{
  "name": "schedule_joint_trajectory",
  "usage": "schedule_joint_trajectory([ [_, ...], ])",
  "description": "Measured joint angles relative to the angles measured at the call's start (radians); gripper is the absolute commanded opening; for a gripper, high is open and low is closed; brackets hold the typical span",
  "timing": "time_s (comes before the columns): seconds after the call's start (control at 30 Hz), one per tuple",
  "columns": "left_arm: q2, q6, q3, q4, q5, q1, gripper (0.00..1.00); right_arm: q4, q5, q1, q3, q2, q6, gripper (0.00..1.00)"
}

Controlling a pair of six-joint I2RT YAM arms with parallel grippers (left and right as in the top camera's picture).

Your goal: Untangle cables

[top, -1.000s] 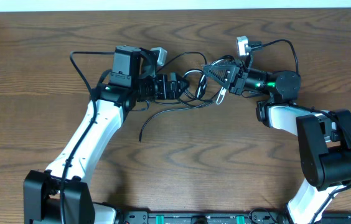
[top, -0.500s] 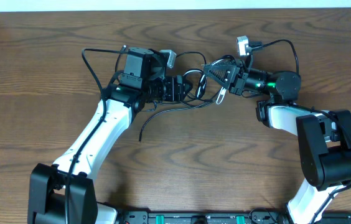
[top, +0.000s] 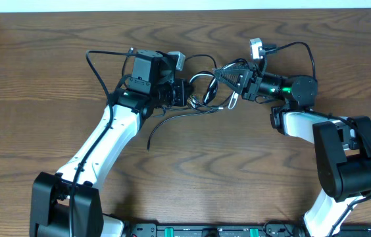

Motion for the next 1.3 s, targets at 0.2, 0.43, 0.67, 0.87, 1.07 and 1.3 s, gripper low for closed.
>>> schedule_joint_trajectory([
  [0.2,0.000,-0.107,0.000,-0.072,-0.163,-0.005,0.08,0.000,-0.002,0.000,0.000,0.000,-0.008,0.01],
  [0.43,0.000,-0.307,0.001,-0.224,-0.478,-0.002,0.08,-0.093,-0.041,0.000,0.000,0.001,-0.098,0.01],
  [0.67,0.000,-0.374,0.001,-0.282,-0.562,0.052,0.08,-0.226,-0.045,-0.014,0.000,0.001,-0.148,0.01],
  [0.87,0.000,-0.389,0.001,-0.314,-0.579,0.089,0.08,-0.315,-0.045,-0.040,0.000,0.001,-0.166,0.01],
  [1.07,0.000,-0.388,0.001,-0.321,-0.579,0.104,0.07,-0.416,-0.041,-0.058,0.000,0.001,-0.216,0.43],
  [1.3,0.000,-0.307,0.001,-0.270,-0.505,0.104,0.07,-0.446,-0.029,-0.063,0.000,0.001,-0.258,0.74],
])
